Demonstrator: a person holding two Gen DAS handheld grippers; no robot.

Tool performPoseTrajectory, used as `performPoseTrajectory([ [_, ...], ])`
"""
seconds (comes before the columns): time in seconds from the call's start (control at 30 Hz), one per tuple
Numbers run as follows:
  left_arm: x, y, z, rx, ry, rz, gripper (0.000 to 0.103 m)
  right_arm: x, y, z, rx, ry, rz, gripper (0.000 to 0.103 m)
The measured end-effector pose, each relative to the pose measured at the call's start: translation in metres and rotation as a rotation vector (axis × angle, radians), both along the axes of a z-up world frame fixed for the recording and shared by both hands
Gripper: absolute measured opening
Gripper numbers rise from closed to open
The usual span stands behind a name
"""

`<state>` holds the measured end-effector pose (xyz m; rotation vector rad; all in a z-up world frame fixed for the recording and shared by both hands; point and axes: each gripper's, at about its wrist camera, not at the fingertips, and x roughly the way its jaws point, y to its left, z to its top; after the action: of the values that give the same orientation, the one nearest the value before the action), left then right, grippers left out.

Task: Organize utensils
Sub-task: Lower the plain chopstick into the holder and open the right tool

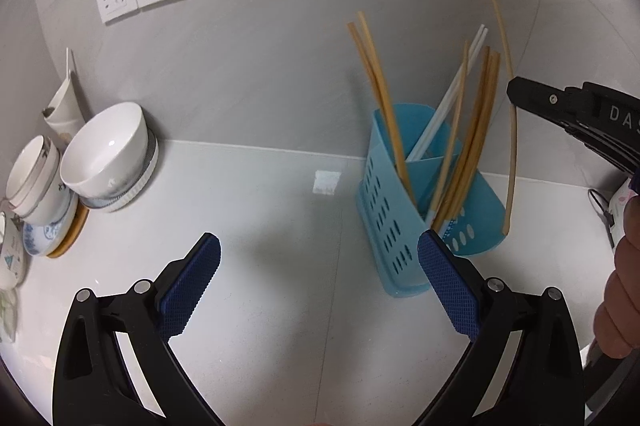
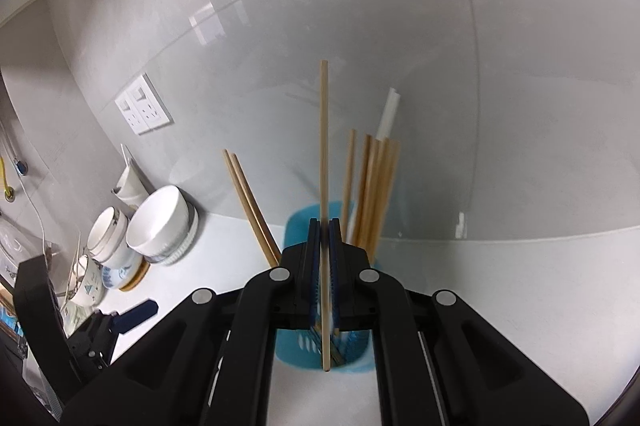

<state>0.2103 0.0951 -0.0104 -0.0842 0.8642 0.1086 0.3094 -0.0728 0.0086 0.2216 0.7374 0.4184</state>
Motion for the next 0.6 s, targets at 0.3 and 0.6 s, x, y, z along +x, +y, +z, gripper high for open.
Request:
performPoseTrajectory([
  [0.3,0.001,0.014,-0.009,-0.028,0.014,0.040,0.097,0.003,0.010,-0.031,-0.010,0.006,-0.013,0.004],
  [0.6,0.005,0.014,-0.010,-0.025,0.016,0.058,0.097,0.003,0.013,-0.052,-0.044,0.054,-0.028,0.004],
])
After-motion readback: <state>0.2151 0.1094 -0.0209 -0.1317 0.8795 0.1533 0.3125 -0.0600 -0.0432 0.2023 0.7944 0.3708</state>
